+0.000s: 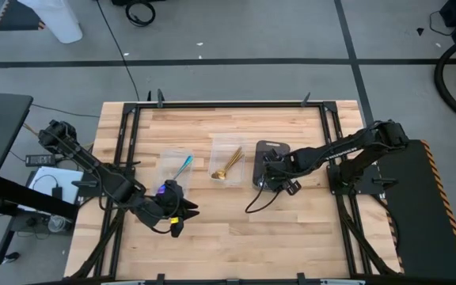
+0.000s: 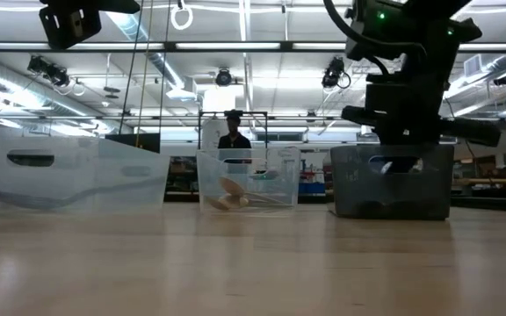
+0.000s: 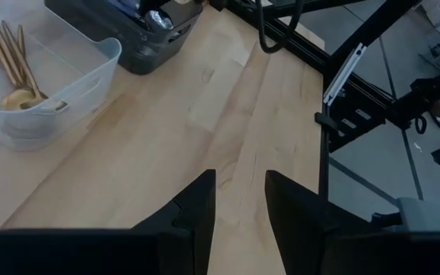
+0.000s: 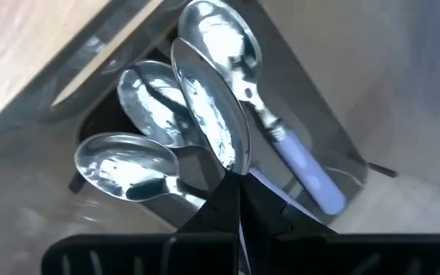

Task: Sort silverware by color (type)
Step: Put the purple spoon into the black bin, then return to Home Position

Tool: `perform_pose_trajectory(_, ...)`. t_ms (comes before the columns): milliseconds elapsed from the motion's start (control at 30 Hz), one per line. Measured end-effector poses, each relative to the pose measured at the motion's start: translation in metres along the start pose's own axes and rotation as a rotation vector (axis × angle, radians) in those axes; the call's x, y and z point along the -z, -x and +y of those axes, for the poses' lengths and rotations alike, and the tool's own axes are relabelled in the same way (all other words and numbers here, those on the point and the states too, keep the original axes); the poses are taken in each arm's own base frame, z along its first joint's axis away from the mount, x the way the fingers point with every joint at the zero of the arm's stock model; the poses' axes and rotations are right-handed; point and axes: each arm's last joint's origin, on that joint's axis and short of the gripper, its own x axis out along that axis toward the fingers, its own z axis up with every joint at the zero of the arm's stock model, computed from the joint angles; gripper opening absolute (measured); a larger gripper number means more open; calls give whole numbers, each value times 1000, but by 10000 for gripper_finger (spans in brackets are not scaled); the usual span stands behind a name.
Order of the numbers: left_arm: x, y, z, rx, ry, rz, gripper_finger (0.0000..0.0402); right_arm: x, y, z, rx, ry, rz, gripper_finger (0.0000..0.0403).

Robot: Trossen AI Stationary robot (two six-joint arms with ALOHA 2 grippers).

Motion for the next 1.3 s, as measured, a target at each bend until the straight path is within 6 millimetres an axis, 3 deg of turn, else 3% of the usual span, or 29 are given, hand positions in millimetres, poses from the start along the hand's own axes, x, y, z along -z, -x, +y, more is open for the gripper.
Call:
perform_pose_trajectory(267, 0, 0, 0, 0, -3, 0, 123, 8, -14, 4, 2, -48, -24, 25)
perform_pose_trajectory(667, -1, 0, 1, -15, -54, -17, 123, 14, -16, 1, 0, -140, 9, 122)
perform_pose_trajectory(967, -2, -1, 1, -27, -193, -27, 123, 3, 11, -17, 30, -175, 59, 156)
perform_pose_trajectory(1167, -7, -2, 5, -48, -222, -41, 123, -3, 36, -29, 71, -268, -12, 154)
perform_pose_trajectory(1300, -12, 1, 8, -58, -276, -46, 123, 3, 58, -31, 110, -334, -85, 154)
